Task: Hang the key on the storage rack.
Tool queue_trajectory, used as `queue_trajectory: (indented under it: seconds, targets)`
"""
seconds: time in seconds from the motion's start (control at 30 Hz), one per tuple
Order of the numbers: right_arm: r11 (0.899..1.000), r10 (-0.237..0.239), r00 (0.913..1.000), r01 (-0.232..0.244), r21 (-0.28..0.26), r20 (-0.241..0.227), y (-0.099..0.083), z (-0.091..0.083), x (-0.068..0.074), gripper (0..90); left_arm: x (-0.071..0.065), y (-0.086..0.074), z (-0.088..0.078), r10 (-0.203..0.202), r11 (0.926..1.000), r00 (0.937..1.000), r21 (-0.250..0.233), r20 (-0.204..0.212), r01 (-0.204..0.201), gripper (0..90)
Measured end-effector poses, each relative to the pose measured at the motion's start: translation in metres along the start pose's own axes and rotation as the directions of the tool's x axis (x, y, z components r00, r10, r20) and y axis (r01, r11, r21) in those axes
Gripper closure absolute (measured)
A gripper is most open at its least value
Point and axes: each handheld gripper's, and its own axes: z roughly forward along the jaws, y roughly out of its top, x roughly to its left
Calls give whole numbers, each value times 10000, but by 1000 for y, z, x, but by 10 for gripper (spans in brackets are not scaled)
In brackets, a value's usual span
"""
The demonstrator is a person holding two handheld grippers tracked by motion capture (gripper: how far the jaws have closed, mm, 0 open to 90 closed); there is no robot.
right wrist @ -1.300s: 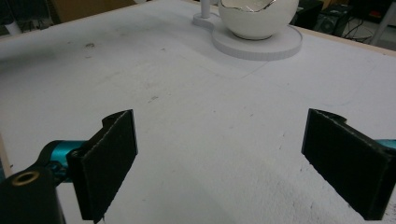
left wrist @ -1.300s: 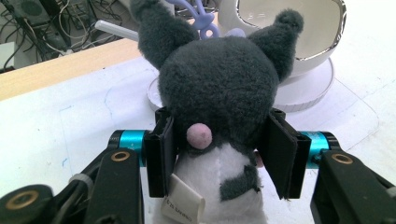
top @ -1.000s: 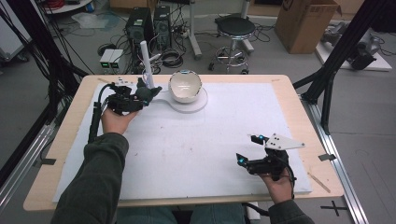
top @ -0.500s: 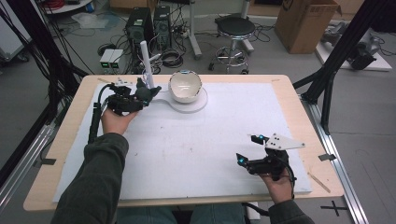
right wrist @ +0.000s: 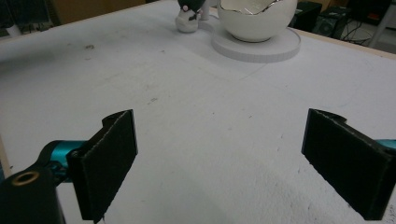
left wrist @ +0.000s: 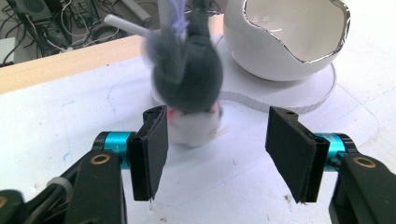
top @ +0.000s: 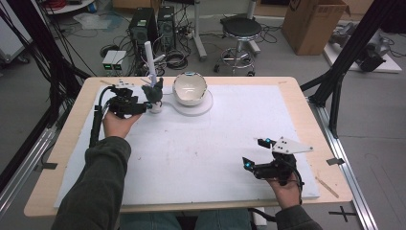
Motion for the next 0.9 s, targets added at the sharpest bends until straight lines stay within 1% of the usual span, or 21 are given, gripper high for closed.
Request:
queue_trajectory:
  seconds: [0.17,0.3,0.43,0.5,0.6,0.9]
  targets:
    - [10000,26,10000,-26,13,17,0,-1,1,97,0,-1,-4,14,9997,9999,-241,134,-11,377]
    - [10000,-67,10000,67,-45,64,0,-1,0,97,-1,-2,-7,52,9993,9994,-373,349,-38,374]
    - [10000,33,9999,-33,-11,103,0,-1,-1,97,-3,0,-12,155,9983,9986,-575,505,-126,368]
    - [10000,-36,9999,37,-36,127,0,-1,-1,97,-4,0,-14,230,9978,9978,-634,615,-191,364]
    - [10000,18,9999,-17,-59,148,0,-2,-2,97,-5,-1,-18,297,9962,9964,-838,792,-231,357]
    - [9998,108,9996,-104,-155,269,0,-4,-5,97,-3,-9,-26,220,9947,9953,-1022,945,-123,347]
